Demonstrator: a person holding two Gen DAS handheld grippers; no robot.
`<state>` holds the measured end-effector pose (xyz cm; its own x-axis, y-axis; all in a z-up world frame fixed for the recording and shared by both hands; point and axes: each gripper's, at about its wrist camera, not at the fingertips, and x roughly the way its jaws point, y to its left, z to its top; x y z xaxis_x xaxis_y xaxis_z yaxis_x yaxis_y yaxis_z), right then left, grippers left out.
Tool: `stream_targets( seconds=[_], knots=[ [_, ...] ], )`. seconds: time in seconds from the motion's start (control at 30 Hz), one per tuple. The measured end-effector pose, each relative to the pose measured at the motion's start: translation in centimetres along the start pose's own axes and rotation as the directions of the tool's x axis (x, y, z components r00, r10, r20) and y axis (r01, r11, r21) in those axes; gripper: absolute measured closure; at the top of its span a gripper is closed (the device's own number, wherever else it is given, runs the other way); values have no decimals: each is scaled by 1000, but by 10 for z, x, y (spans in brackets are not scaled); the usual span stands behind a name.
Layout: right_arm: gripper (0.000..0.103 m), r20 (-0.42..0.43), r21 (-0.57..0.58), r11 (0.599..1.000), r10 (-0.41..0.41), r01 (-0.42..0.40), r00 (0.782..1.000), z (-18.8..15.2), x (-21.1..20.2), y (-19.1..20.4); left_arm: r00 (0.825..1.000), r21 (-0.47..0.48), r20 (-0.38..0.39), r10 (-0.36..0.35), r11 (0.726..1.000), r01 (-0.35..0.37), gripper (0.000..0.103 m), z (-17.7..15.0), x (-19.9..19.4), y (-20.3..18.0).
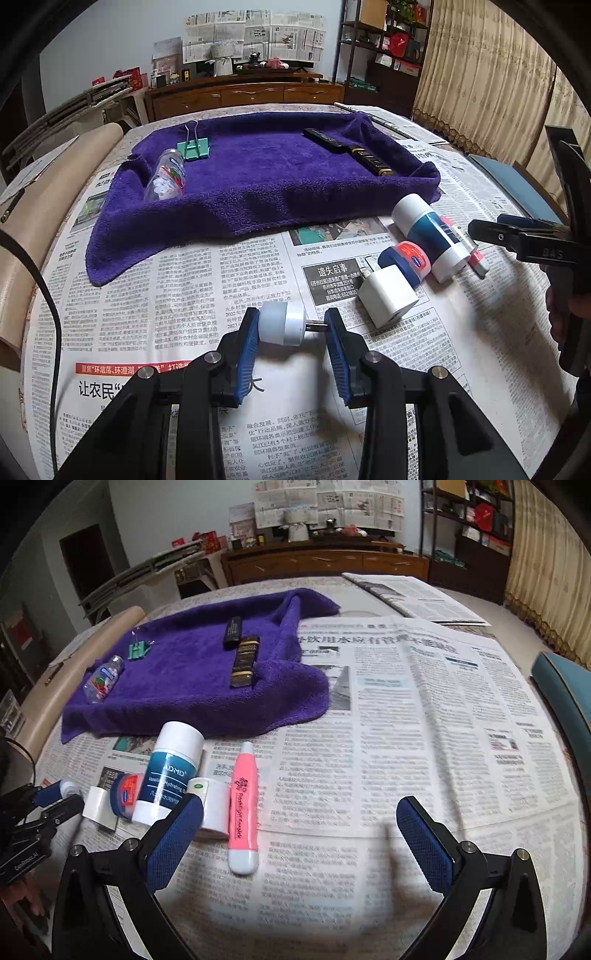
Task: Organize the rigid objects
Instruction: 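Grasp the white round plug with the left tool while the right tool grasps the pink highlighter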
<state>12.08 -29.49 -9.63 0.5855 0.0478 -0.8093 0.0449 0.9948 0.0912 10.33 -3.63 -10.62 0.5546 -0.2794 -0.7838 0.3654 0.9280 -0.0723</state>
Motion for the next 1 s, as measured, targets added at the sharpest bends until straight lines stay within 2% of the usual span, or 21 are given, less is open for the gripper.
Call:
stream_targets(
  seconds=[0.13, 0.37, 0.83, 0.87, 0.93, 0.97, 1.0],
  knots=[
    [0, 17, -18, 999, -48, 49, 999, 3, -3, -2, 1000, -4, -3, -13, 1000, 13, 69, 0, 2, -1],
    [0, -27, -8, 999, -49, 49, 998, 0, 6, -9, 1000, -7, -1, -25, 1000, 25, 69, -1, 3, -4],
    [3, -31, -109, 993, -51, 48, 998, -10, 21, 28, 1000, -47, 5, -19, 999, 19, 69, -2, 0, 10],
    [6, -24, -112, 993, -45, 42, 999, -11, 20, 30, 1000, -50, 6, -18, 999, 18, 69, -2, 0, 11],
    [20, -6, -121, 992, -36, 35, 999, -11, 17, 33, 1000, -57, 6, -20, 998, 20, 69, -3, 0, 13],
    [39, 4, -121, 992, -36, 36, 999, -10, 14, 34, 1000, -61, 5, -21, 998, 21, 69, -4, 0, 14],
    [72, 13, -118, 992, -37, 38, 999, -10, 12, 35, 1000, -62, 7, -22, 998, 22, 69, -4, 0, 15]
  ],
)
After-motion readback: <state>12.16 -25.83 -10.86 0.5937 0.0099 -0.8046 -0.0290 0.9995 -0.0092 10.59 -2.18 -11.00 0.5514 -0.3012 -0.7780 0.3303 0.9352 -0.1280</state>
